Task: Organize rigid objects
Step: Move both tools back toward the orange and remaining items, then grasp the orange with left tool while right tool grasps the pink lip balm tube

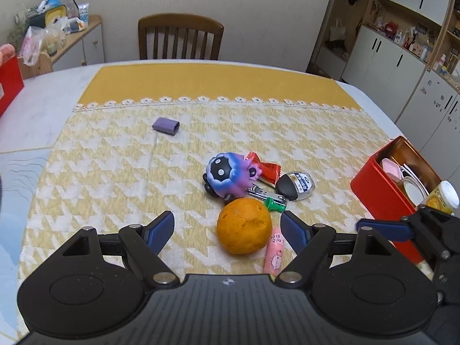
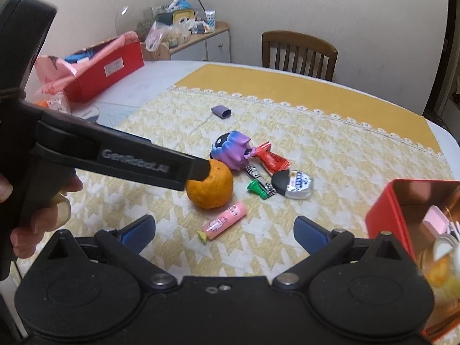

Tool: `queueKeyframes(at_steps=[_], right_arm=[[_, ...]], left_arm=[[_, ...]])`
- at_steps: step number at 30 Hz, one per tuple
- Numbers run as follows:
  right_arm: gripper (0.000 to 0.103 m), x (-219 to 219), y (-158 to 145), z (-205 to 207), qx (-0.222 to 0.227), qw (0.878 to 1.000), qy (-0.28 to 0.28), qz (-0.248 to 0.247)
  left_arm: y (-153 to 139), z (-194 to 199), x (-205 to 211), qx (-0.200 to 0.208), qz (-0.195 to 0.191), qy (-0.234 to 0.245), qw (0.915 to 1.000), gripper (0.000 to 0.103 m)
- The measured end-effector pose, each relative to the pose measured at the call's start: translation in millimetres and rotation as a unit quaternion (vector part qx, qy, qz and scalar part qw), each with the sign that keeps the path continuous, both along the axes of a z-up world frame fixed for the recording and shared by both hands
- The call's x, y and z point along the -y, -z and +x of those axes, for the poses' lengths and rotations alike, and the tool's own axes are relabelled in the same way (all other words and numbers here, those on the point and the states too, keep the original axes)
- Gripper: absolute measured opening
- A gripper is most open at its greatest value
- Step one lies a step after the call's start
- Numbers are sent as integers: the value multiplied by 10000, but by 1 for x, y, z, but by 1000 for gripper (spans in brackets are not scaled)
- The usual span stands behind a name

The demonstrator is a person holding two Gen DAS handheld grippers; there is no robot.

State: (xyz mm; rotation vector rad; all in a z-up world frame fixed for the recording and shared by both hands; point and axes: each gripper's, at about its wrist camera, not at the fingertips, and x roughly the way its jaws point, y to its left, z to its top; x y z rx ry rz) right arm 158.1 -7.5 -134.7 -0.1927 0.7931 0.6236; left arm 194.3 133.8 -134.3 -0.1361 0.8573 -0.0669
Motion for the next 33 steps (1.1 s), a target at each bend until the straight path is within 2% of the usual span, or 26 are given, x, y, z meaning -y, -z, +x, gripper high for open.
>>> queueKeyframes(at_steps=[7, 13, 21, 24, 25, 33], right_arm=[[93, -20, 21, 14, -94, 9996, -64, -251], [84, -27, 32, 26, -302, 9993, 21, -229], [58, -31, 43, 34, -431, 9983, 136, -379], [52, -30, 44, 34, -374, 9984, 111, -420], [50, -28, 44, 33, -361, 9984, 115, -430], [28, -20, 43, 32, -296, 9981, 128, -521]], left_arm=[[16, 22, 2, -273, -132, 90, 9995, 81], [26, 35, 7, -383, -116, 193, 9990, 81], [33, 38, 15, -335, 45, 385, 9987, 79], [35, 40, 14, -356, 41, 375, 9987, 70], [36, 40, 13, -365, 41, 366, 9987, 64], [36, 39, 14, -369, -45, 410, 9985, 53]])
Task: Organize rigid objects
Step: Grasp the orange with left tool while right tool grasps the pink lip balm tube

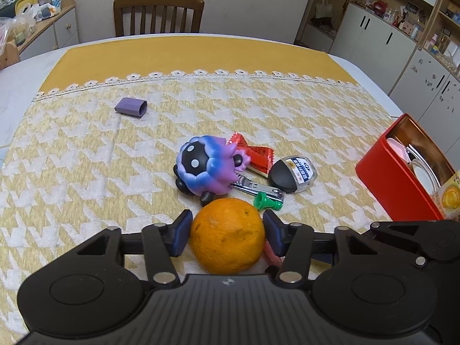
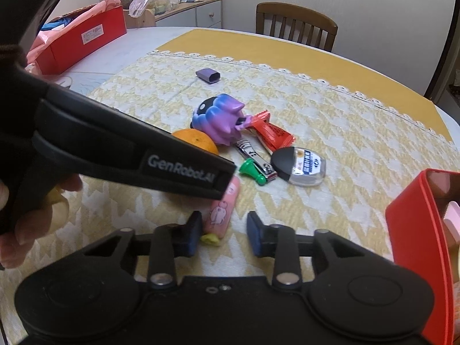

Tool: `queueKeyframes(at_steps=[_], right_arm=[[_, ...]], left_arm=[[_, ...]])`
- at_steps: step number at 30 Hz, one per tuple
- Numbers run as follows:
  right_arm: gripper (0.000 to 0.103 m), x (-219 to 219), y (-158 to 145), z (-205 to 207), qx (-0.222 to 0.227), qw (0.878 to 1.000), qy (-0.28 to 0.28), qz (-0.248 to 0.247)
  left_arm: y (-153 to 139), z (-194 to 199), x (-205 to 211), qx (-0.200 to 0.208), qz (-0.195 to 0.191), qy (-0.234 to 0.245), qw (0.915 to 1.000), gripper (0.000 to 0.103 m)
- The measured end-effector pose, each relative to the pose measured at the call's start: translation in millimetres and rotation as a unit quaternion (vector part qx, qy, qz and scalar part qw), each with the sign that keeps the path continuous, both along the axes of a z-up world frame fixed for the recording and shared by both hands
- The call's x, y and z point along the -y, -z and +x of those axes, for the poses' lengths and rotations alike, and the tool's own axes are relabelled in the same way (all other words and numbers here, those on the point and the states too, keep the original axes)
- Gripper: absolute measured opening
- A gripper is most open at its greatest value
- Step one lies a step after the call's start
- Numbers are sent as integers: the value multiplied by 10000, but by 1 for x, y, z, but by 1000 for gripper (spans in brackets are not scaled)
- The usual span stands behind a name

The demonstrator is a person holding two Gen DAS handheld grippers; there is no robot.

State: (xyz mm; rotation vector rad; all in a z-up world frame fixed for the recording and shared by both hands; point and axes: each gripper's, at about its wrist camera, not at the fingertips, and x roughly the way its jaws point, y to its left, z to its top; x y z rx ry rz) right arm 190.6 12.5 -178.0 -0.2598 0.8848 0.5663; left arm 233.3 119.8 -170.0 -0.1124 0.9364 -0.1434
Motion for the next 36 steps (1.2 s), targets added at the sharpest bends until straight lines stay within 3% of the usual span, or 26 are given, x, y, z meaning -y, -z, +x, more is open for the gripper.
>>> queueKeyframes(at_steps=[4, 15, 33, 36], right_arm=[[15, 6, -1, 1, -16, 10000, 82, -4], [14, 32, -15, -2, 67, 9991, 420, 24], [15, 93, -88, -30, 292, 9964, 561, 556], [15, 105, -100, -33, 312, 9952, 595, 712]], left_arm=[[-1, -2, 3, 9, 75, -3, 10000, 53], [-6, -12, 3, -88, 110, -120, 9998, 52], [-27, -58, -1, -119, -105, -289, 9995, 48], [-34, -64, 1, -75, -150, -337, 9993, 41]])
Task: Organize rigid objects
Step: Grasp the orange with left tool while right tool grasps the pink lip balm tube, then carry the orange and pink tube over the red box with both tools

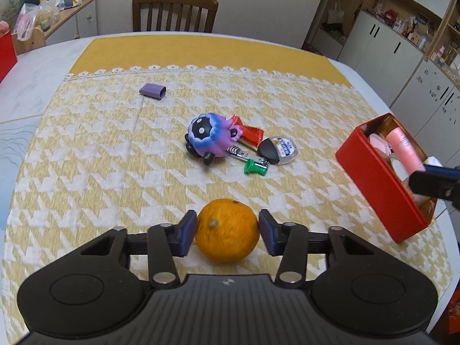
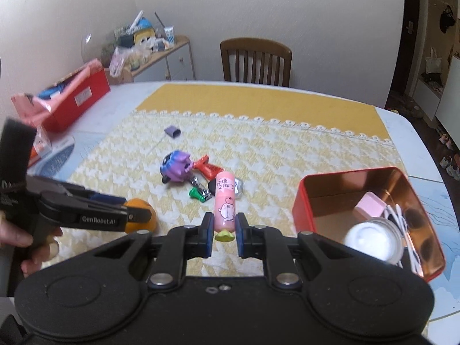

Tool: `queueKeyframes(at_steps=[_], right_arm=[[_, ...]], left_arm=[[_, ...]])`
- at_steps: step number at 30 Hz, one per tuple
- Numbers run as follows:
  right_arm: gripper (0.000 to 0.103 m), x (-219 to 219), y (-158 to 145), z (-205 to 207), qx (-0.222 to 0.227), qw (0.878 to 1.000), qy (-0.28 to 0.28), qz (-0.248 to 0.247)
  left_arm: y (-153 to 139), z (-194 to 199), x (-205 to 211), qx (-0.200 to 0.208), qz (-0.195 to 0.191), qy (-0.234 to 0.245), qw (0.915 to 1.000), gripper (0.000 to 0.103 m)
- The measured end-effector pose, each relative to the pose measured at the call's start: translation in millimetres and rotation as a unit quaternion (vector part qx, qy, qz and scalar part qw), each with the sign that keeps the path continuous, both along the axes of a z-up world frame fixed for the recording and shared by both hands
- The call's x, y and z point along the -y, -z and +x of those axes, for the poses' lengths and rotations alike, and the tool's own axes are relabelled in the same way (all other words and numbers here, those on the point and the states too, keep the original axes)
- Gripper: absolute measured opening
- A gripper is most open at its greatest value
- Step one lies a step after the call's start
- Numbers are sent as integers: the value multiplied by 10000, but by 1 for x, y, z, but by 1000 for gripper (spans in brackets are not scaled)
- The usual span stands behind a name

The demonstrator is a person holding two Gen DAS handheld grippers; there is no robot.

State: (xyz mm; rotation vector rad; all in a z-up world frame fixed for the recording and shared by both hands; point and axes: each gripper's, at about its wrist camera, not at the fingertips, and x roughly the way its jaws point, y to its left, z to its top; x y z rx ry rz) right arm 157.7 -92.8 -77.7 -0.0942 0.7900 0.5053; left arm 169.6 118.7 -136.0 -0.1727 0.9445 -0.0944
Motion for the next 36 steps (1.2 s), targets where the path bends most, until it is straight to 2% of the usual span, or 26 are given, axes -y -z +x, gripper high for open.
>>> queueKeyframes(at_steps=[1, 2, 7, 10, 12, 13, 14, 15, 16, 17, 26, 27, 29, 31, 36], right_arm=[[15, 4, -4, -1, 35, 10000, 3, 20], [15, 7, -8, -2, 77, 10000, 1, 27], [15, 27, -22, -5, 271, 9996, 89, 42], [15, 39, -25, -6, 297, 9994, 170, 92], [15, 44, -26, -7, 312, 9993, 184, 114], [15, 46, -26, -9, 320, 9993, 181, 121], [15, 48, -25, -10, 322, 9992, 183, 126], [15, 50, -24, -11, 310, 9993, 183, 135], [15, 51, -24, -12, 297, 9993, 182, 138], [15, 52, -23, -13, 291, 9993, 186, 135], [15, 75, -25, -21, 271, 9989, 375, 77], [15, 79, -25, -22, 271, 9988, 411, 70], [15, 86, -25, -23, 263, 9985, 479, 60], [15, 92, -25, -22, 265, 9982, 537, 36], [15, 101, -24, -19, 265, 9978, 612, 24]], left_arm=[[-4, -2, 1, 39, -13, 7, 10000, 20], [-8, -3, 2, 77, -67, 45, 9999, 13], [-22, -6, 12, 171, 52, 254, 9995, 13], [-19, -8, 9, 103, -81, 286, 9995, 13], [-16, -8, 12, 126, -33, 245, 9996, 17], [-15, -7, 16, 174, 32, 251, 9995, 27], [-13, -6, 20, 250, 63, 289, 9992, 43], [-11, -4, 24, 335, 71, 327, 9989, 55], [-9, -2, 29, 406, 63, 330, 9986, 75], [-7, 0, 33, 476, 51, 318, 9983, 76], [29, 28, 63, 214, 534, 417, 9975, 75], [31, 28, 62, 202, 558, 398, 9974, 73], [35, 30, 62, 165, 610, 387, 9973, 61], [36, 30, 62, 151, 640, 405, 9970, 54], [35, 27, 66, 216, 777, 432, 9958, 54]])
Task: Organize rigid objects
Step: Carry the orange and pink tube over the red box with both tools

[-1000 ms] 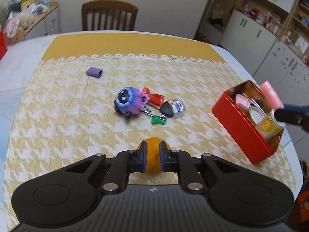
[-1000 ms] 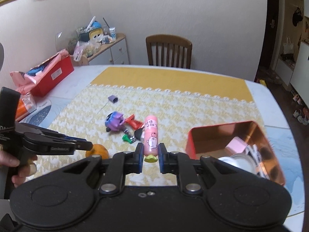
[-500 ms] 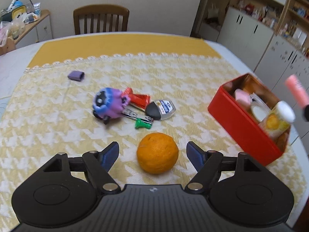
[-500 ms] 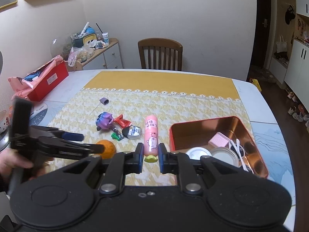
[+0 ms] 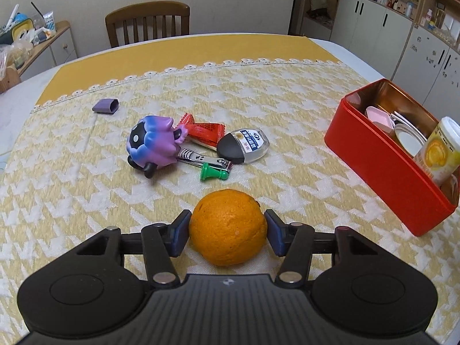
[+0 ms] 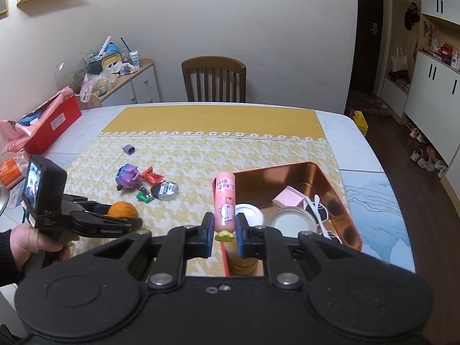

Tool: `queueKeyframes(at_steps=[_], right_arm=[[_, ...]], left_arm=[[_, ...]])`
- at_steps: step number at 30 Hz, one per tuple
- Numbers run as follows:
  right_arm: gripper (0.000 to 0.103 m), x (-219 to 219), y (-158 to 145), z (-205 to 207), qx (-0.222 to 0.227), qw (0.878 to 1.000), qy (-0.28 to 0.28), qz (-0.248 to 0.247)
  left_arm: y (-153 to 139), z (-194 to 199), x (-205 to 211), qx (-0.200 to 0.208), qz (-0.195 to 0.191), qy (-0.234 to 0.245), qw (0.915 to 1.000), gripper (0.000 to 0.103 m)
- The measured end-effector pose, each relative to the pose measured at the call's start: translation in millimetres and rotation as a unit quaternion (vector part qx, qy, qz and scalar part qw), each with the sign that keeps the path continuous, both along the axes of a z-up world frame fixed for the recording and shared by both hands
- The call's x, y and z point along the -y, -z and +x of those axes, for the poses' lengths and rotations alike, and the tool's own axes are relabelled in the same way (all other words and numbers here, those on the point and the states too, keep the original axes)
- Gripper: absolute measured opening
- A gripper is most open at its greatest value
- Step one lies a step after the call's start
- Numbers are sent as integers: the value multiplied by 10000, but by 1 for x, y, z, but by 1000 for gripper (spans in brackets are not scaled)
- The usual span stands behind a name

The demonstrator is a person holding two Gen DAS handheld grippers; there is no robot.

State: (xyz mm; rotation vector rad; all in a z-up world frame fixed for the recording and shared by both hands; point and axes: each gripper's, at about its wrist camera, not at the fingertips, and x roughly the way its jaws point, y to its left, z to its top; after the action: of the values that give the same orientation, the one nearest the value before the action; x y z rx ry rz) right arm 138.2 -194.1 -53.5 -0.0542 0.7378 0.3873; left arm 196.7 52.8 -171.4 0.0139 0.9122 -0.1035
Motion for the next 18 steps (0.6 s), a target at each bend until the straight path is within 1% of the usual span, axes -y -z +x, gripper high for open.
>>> queueKeyframes(at_steps=[3, 9, 13, 18], right_arm=[[15, 1, 2, 3, -3, 10000, 0, -14], [15, 6, 3, 9, -7, 10000, -14, -15], [15, 12, 3, 16, 4, 10000, 28, 29], [15, 29, 4, 29, -5, 9998, 213, 54]], left_arm=[[-2, 0, 2, -45, 55, -60, 10000, 53], [-19, -4, -2, -65, -158, -121, 9998, 53], [-41, -1, -2, -78, -356, -174, 9992, 53], [-72, 4, 16, 85, -526, 104, 9985, 53]])
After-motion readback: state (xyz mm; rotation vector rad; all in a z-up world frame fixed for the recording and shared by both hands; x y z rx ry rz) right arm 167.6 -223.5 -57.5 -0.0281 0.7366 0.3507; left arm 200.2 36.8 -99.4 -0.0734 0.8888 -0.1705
